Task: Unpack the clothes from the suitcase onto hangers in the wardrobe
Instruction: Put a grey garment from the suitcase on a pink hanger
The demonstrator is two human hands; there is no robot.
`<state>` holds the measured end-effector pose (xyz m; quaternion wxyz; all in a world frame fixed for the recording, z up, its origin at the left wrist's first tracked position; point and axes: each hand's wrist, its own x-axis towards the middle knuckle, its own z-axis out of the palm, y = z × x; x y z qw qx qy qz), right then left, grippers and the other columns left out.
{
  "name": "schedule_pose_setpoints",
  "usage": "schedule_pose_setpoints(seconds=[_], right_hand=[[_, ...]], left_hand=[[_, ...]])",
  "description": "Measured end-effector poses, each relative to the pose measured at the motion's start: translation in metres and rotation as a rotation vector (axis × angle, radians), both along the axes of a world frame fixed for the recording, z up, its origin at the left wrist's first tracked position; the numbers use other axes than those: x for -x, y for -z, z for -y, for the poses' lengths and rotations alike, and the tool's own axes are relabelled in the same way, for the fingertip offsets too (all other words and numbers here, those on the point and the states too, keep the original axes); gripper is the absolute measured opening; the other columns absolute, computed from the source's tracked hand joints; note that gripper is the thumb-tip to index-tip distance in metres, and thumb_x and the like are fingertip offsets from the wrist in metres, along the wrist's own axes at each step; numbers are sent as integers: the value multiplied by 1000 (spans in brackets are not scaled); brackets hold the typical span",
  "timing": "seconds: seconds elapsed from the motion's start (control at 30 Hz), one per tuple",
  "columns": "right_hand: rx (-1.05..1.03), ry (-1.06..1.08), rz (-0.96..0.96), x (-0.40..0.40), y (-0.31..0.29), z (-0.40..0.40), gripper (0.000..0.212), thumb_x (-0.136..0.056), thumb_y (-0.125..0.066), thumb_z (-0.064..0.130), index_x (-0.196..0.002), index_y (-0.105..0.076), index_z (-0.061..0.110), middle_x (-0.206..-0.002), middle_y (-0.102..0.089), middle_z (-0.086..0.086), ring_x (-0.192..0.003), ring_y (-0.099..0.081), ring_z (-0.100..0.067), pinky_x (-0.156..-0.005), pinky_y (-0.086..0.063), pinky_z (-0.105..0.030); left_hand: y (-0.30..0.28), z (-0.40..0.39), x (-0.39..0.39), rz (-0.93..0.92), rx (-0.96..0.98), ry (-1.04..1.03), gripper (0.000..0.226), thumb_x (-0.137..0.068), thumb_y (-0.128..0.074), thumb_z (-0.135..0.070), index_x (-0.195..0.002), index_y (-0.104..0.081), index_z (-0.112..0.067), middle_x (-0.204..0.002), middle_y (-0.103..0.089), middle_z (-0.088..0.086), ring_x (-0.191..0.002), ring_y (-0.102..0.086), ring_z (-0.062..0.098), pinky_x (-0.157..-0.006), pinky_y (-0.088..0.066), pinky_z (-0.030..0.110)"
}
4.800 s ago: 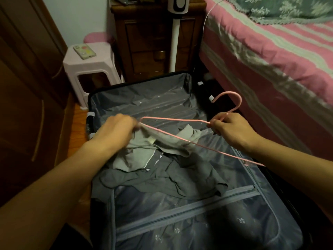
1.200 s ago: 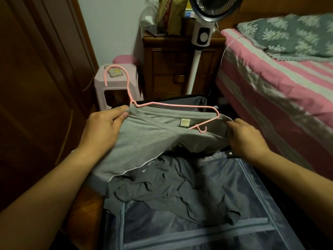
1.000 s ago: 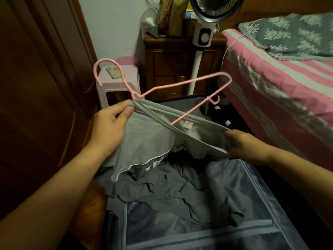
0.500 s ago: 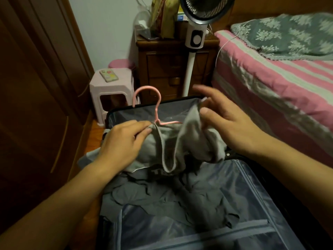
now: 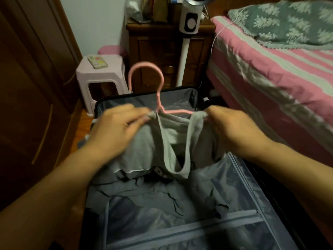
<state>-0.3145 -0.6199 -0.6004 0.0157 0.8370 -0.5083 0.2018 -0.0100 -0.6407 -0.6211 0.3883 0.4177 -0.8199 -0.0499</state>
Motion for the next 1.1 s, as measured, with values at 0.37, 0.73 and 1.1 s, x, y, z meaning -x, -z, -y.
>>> schedule_pose_setpoints(seconds=[0.37,0.73,1.1], right_hand=[[-103,75,243,34,32,9,27,-98,-43,28,-98,-64,11,-87,-56,-4,-82,-55,-24,-72,-40,-34],[-348,-21,395,-8,-221,-50,23,-101,-48,27,-108,-67,16,-88,-55,-1,-85,-55,-26,-74,-46,-48],[-43,-78,441,9,-669,-17,20,-97,-60,10,-112,-72,17,-82,-52,16,-80,-53,5,-72,-38,-13]], left_hand=[[16,-23,-20,-3,-271,-388,23,-99,-51,-23,-96,-68,-9,-92,-63,7,-88,-59,23,-78,-43,34],[-278,-88,-1,-79,-396,-192,23,-96,-63,-8,-116,-73,-6,-92,-61,-13,-87,-63,4,-81,-51,25],[-680,-75,-63,-20,-255,-386,18,-95,-64,-25,-108,-78,-22,-97,-66,-10,-95,-62,9,-82,-42,10]])
